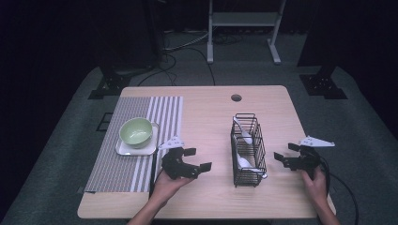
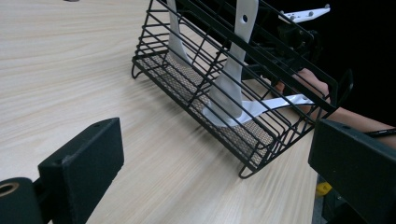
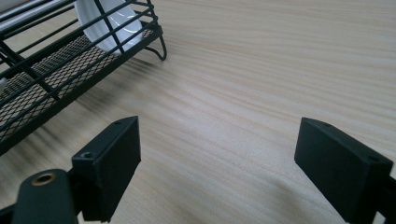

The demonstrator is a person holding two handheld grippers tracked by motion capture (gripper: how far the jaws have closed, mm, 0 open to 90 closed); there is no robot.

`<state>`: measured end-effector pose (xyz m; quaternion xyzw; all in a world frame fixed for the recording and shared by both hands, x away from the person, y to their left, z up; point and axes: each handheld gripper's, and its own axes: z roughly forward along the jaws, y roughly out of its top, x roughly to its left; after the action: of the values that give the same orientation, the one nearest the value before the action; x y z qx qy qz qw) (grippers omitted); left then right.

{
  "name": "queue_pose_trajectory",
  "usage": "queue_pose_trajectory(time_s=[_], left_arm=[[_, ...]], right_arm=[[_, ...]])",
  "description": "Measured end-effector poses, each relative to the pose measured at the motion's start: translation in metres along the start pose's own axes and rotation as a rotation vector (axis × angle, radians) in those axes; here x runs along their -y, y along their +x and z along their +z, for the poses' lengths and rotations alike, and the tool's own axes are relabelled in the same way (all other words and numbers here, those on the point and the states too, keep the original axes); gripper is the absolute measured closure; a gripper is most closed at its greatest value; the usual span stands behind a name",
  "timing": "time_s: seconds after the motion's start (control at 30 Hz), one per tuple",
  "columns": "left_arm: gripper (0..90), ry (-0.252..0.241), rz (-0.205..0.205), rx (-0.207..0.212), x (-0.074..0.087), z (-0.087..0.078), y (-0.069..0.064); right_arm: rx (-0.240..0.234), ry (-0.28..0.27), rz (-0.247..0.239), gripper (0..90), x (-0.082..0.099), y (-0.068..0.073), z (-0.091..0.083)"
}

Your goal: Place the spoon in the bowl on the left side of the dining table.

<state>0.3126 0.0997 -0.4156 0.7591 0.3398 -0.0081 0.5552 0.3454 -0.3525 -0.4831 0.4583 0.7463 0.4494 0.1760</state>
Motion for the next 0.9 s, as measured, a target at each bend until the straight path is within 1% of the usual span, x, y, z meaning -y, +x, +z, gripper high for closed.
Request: queue_pose_trajectory(time_s=[0.5,0.73,0.9], left_arm=[[2.3,0.005,0.006,0.035,-0.012,0.015,-0.009],[2.3,0.016,0.018,0.04,-0.017,0.021,-0.012],[2.3,0.021,0.014,0.043,-0.019,0.025,-0.013]], right_arm=[[-0.004,-0.001,-0.001,13.4,0.0,0.0,0.0],[-0.006,-0.002,-0.003,13.4,0.0,0.0,0.0],[-0.008,-0.002,0.001,13.4,0.0,0.0,0.0]])
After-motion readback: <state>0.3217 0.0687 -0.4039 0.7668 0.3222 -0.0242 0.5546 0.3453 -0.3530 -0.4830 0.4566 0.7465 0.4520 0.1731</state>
